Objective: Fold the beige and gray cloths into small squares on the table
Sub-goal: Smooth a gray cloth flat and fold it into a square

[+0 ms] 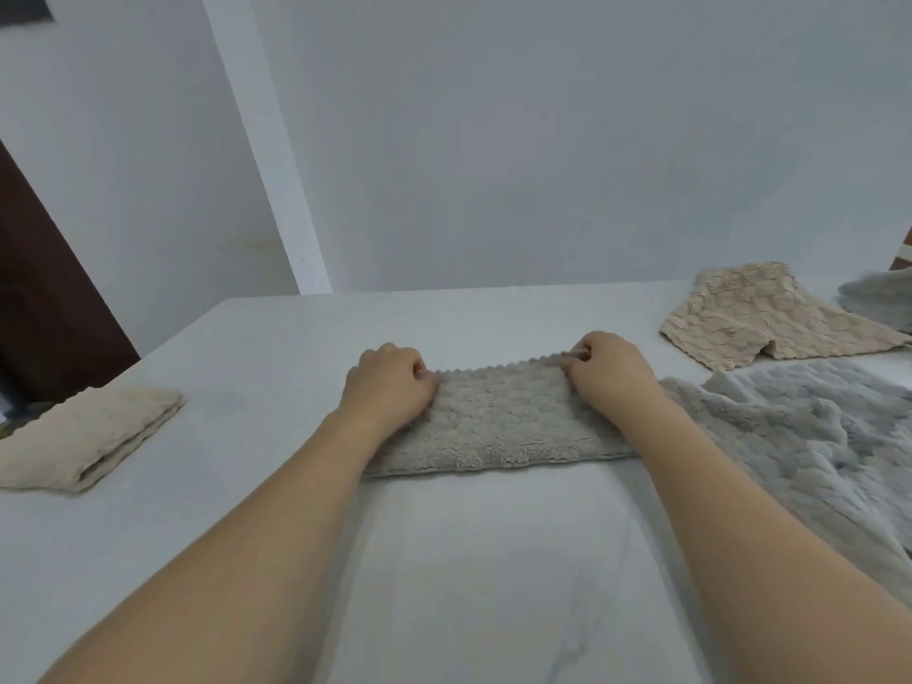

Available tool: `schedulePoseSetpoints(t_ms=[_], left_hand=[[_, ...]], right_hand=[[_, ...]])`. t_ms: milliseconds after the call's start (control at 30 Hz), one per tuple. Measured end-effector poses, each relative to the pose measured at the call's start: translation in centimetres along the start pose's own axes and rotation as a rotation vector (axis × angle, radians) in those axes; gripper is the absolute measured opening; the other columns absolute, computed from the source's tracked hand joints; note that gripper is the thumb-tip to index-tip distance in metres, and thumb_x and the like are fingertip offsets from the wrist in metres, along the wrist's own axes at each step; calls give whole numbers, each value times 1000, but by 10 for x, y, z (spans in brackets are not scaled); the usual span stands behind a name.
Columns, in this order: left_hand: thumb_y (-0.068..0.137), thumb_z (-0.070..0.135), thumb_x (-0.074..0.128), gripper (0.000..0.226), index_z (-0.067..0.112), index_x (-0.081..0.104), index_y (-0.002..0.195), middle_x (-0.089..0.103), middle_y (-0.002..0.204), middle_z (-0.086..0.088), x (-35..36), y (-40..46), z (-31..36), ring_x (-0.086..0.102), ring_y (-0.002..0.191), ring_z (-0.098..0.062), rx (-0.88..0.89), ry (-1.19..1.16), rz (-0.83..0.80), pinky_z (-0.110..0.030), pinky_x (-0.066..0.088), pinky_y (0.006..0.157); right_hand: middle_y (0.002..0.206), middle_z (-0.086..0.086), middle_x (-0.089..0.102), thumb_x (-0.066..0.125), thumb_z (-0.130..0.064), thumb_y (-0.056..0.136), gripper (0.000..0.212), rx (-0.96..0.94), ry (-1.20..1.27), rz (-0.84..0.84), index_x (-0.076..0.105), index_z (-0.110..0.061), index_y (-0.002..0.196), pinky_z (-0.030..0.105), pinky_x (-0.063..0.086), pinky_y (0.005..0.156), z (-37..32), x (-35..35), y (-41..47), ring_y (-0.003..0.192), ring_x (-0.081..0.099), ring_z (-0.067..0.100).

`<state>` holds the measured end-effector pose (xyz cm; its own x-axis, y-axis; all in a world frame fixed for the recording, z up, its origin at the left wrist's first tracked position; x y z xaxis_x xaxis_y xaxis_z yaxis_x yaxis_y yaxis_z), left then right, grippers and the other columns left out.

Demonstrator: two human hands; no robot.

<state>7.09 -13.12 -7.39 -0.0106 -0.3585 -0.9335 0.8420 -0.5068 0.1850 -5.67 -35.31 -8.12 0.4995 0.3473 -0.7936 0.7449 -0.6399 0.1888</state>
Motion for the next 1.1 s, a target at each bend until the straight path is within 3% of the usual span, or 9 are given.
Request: schedulePoseSetpoints(t_ms=[133, 267, 433, 567, 633, 733, 933, 1033, 1100], left_hand=[[94, 36, 37, 29, 20, 57, 107, 51, 116, -3, 24, 1, -4, 42, 110, -27, -17, 118, 86, -41, 33, 93], [94, 32, 37, 23, 20, 55, 102, 50, 115, -2, 23, 5, -10, 41, 107, -25, -32, 58, 76, -40, 32, 93], [91, 40, 39, 33, 17, 55, 109, 47, 115, -5, 16, 9, -10, 40, 110, -30, -78, 179, -55, -40, 36, 90], [88, 37, 44, 27, 13, 56, 84, 41, 99, -4, 11, 6, -12, 37, 100, -28, -106, 135, -117, -38, 39, 81], [87, 34, 45, 29, 14, 48, 67, 35, 87, 0, 9, 5, -12, 34, 93, -27, -108, 94, -152, -35, 34, 72], [88, 34, 42, 34, 13, 45, 61, 35, 85, 1, 6, 4, -15, 36, 91, -29, -119, 60, -174, -35, 32, 70], [96, 43, 37, 35, 20, 49, 73, 32, 107, -2, 7, 3, -18, 28, 102, -23, -106, 171, -350, -40, 39, 94], [96, 40, 40, 37, 18, 47, 68, 43, 103, -9, 6, 3, -18, 41, 100, -27, -116, 199, -367, -35, 40, 82], [95, 35, 42, 35, 13, 52, 70, 54, 90, -9, 7, 4, -19, 49, 84, -25, -125, 195, -404, -30, 37, 68]], right_hand=[[124, 13, 48, 41, -32, 94, 35, 21, -297, -26, 57, -13, 120, 41, 35, 96, 4, 15, 8, 115, 41, 35], [117, 11, 48, 44, -27, 88, 33, 32, -338, -77, 57, -10, 114, 39, 32, 86, 7, 9, 19, 103, 39, 31], [105, 10, 54, 49, -27, 83, 24, 82, -243, -158, 51, -13, 103, 36, 39, 79, 17, 15, 24, 98, 47, 32], [75, 8, 56, 55, -26, 79, 18, 70, -37, -194, 47, -14, 69, 30, 37, 60, 17, 13, 28, 69, 51, 26], [71, 7, 52, 58, -22, 83, 15, 53, 137, -206, 48, -14, 74, 30, 35, 59, 16, 10, 27, 64, 46, 21], [70, 6, 51, 60, -18, 89, 15, 79, 327, -255, 51, -12, 80, 29, 37, 56, 18, 7, 24, 59, 45, 19], [68, 10, 53, 49, -26, 97, 25, 90, 318, -194, 53, -12, 76, 34, 39, 59, 27, 13, 31, 57, 45, 22], [68, 10, 54, 51, -27, 97, 23, 68, 341, -155, 52, -13, 78, 36, 41, 60, 29, 14, 32, 57, 47, 23], [66, 8, 55, 55, -27, 95, 22, 46, 368, -130, 54, -12, 79, 33, 42, 58, 28, 12, 31, 55, 47, 22]])
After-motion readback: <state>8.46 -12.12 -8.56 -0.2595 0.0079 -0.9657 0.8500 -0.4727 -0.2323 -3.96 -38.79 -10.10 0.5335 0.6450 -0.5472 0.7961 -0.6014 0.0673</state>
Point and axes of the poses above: each hand's wrist, its own y-axis towards the middle knuckle, its own x-axis out of the palm, z = x × y, the point moved 6 cm from there along y, towards the middle knuckle
